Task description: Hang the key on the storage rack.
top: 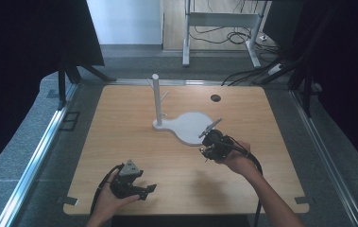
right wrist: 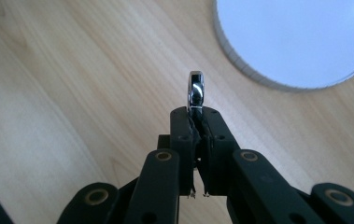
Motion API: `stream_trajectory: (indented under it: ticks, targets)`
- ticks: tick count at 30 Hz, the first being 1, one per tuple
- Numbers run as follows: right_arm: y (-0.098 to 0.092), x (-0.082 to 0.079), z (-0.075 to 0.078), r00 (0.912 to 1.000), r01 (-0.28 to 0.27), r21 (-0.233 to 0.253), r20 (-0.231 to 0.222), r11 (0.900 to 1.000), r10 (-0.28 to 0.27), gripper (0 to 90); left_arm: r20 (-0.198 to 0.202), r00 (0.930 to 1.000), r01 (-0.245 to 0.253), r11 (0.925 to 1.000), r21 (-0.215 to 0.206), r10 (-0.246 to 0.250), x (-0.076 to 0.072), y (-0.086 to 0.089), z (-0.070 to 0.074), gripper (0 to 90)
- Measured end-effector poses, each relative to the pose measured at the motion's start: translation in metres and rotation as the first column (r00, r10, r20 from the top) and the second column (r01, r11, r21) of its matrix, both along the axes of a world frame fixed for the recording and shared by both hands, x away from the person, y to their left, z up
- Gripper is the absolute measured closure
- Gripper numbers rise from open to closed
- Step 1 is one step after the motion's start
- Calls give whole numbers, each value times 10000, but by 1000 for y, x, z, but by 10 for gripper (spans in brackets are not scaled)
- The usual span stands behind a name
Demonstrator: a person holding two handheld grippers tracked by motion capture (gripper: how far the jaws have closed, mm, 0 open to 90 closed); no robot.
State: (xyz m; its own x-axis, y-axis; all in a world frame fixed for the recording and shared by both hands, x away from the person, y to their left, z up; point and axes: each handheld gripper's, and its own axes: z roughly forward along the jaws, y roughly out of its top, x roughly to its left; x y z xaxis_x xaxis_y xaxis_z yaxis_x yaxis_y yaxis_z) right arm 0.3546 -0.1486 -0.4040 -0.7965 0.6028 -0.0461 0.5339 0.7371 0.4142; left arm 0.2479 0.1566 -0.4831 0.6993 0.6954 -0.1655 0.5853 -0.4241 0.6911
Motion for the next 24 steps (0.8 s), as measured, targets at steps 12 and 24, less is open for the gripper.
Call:
stream_trajectory:
  ticks: [12, 24]
  targets:
    - [12, 22, 13, 9996, 257, 171, 140, 9995, -260, 851, -21, 10000, 12, 10000, 1, -12, 0, -1, 0, 237]
    - [18, 42, 18, 9987, 447, 234, 243, 9987, -453, 851, -8, 10000, 13, 10000, -18, -13, 0, 0, 0, 237]
